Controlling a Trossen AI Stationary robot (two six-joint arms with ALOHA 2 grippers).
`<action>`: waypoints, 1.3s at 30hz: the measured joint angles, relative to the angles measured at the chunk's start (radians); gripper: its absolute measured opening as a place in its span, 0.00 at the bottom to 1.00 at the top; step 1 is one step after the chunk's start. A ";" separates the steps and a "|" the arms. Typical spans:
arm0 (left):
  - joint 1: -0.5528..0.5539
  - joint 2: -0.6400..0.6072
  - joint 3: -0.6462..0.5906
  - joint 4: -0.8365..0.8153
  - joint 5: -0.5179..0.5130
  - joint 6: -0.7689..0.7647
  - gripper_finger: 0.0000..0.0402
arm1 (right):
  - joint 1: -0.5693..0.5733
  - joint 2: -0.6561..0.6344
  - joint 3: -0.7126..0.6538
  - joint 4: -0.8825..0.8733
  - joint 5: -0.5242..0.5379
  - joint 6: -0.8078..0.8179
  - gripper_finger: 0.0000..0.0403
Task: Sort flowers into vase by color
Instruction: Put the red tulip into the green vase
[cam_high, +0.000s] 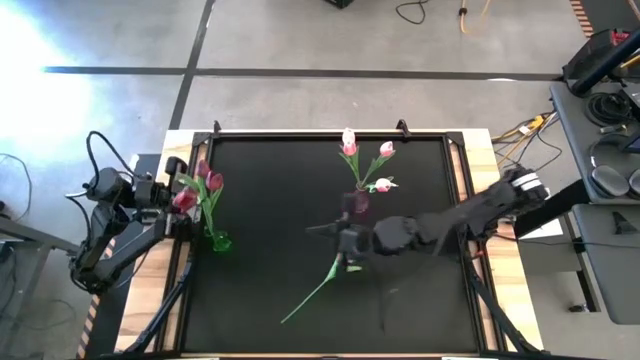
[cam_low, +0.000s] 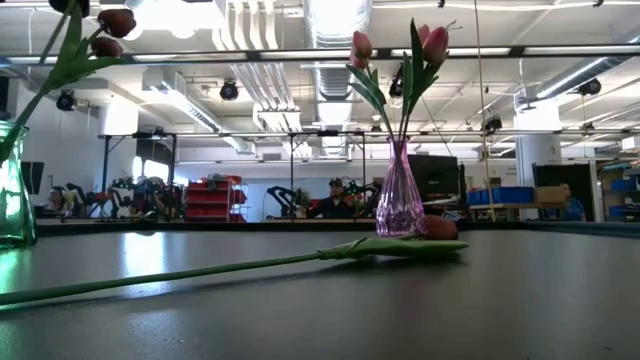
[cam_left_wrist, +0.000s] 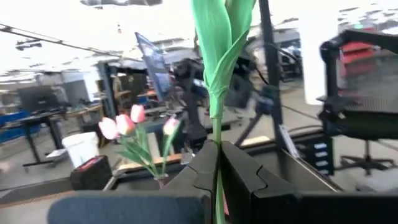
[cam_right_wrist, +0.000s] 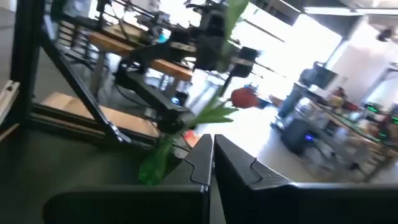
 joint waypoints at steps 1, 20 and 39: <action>0.000 0.000 -0.001 0.007 -0.022 -0.003 0.00 | -0.019 0.027 0.003 0.028 -0.034 0.005 0.02; -0.003 0.000 -0.232 0.578 -0.188 -0.184 0.00 | -0.101 0.125 0.022 0.091 -0.115 0.053 0.02; -0.061 0.000 -0.170 0.521 -0.246 -0.154 0.00 | -0.097 0.124 0.019 0.090 -0.116 0.055 0.02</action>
